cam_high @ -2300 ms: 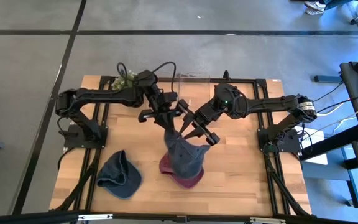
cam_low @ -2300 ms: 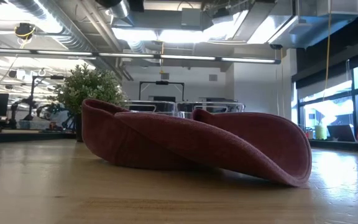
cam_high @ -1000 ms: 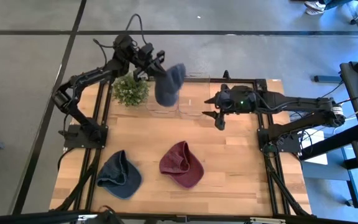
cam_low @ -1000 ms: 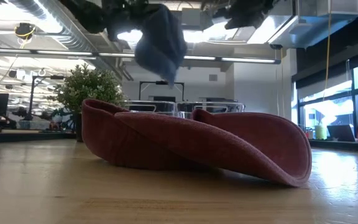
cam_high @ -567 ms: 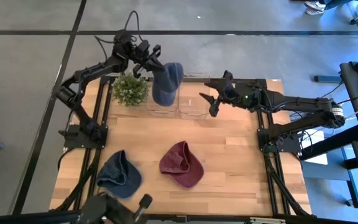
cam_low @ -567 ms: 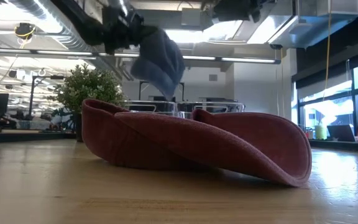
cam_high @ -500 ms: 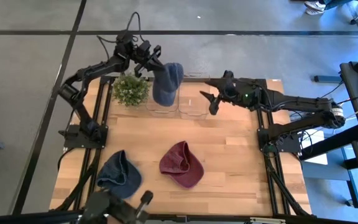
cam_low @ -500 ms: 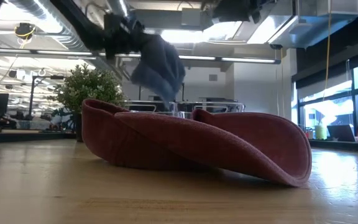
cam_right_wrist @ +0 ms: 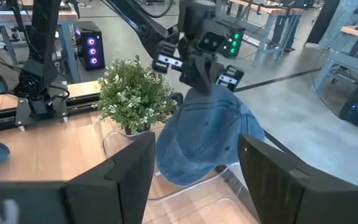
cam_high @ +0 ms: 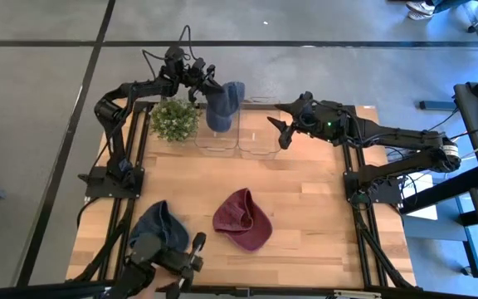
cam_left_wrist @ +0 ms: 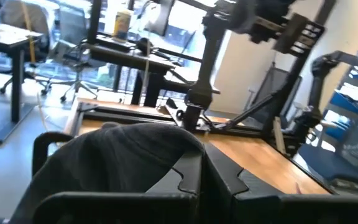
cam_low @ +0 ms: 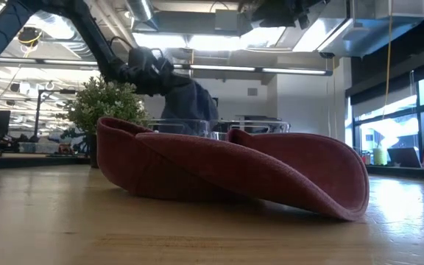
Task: Pick & Place hat
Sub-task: Put the right black cap into the left transparent bin
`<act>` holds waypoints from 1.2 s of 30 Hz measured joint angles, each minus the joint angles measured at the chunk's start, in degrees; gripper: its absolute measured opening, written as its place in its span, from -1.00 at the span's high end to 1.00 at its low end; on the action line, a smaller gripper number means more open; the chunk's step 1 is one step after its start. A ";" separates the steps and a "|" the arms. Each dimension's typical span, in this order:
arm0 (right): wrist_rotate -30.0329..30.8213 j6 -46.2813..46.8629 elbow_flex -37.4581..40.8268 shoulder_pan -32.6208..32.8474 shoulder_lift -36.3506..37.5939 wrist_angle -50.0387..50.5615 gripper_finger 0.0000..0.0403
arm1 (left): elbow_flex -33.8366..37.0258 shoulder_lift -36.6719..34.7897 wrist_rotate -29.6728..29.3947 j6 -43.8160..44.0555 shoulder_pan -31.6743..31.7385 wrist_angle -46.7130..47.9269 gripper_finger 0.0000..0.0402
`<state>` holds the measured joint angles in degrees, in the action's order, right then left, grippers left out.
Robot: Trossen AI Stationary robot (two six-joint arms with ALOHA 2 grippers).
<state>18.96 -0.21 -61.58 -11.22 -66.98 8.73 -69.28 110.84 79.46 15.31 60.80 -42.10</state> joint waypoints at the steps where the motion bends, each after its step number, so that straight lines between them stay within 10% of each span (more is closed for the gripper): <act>1: 0.00 -0.05 0.00 0.00 0.00 -0.01 -0.13 | 0.00 0.10 -1.20 0.48 0.09 0.23 0.97; 36: -0.09 -0.12 0.00 0.02 -0.07 3.35 -0.13 | 0.00 -0.36 -8.27 4.43 3.23 11.66 0.97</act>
<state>18.87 -0.32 -61.58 -11.20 -67.05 12.08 -69.28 110.48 71.19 19.74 64.03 -30.43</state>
